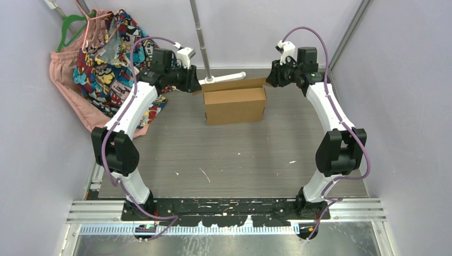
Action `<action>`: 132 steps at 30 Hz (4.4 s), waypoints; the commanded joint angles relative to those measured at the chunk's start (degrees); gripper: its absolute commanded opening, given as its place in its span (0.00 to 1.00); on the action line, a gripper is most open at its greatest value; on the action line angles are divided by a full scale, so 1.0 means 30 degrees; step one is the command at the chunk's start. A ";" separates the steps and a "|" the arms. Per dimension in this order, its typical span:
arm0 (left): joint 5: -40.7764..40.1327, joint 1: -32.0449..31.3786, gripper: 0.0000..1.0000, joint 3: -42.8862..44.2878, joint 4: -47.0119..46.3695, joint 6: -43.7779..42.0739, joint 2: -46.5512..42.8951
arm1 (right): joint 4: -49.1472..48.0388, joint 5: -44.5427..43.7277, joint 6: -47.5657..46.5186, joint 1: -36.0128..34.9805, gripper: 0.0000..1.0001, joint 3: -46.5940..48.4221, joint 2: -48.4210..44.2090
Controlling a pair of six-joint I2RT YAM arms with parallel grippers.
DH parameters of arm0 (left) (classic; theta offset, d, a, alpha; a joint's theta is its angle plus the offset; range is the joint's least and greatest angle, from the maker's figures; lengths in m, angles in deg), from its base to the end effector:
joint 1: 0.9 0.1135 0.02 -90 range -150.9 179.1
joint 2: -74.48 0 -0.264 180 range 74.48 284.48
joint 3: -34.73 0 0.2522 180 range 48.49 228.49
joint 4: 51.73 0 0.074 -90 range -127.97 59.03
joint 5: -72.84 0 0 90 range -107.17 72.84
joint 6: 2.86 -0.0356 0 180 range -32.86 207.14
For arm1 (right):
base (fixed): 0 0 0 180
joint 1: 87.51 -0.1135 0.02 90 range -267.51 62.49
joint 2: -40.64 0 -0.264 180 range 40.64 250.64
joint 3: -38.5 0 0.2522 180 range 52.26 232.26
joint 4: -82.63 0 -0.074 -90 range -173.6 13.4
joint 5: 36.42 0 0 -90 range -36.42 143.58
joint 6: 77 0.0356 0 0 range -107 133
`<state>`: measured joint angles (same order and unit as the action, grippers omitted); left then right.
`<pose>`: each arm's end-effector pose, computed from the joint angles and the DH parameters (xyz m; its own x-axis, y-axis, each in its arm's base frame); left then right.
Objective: Fold the paper box
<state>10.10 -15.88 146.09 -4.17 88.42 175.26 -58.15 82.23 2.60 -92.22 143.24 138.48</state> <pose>0.3838 -0.1196 0.3556 -0.5940 0.1384 -0.7925 0.5701 0.7674 -0.2933 0.3926 0.0495 0.3491 -0.4382 -0.1951 -0.8775 -0.5642 0.8196 0.0996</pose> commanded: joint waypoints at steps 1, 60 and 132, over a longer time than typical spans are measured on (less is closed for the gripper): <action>0.0695 0.0039 0.38 0.1103 -0.0139 -0.0073 -0.0082 | -0.0388 0.0175 -0.0022 -0.0191 0.36 0.0699 -0.0504; -0.1298 -0.0535 0.12 0.2950 0.2674 -0.0519 0.0875 | -0.0167 -0.1409 0.0272 -0.1301 0.15 0.0363 -0.0861; -0.3520 -0.1749 0.09 0.6126 0.5110 0.4817 0.2782 | 0.3762 -0.7580 0.4299 -0.4652 0.05 0.3851 0.1403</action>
<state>-2.03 -19.22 163.86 12.86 101.40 184.37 -47.09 58.05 12.35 -104.08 152.75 142.29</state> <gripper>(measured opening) 0.099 0.090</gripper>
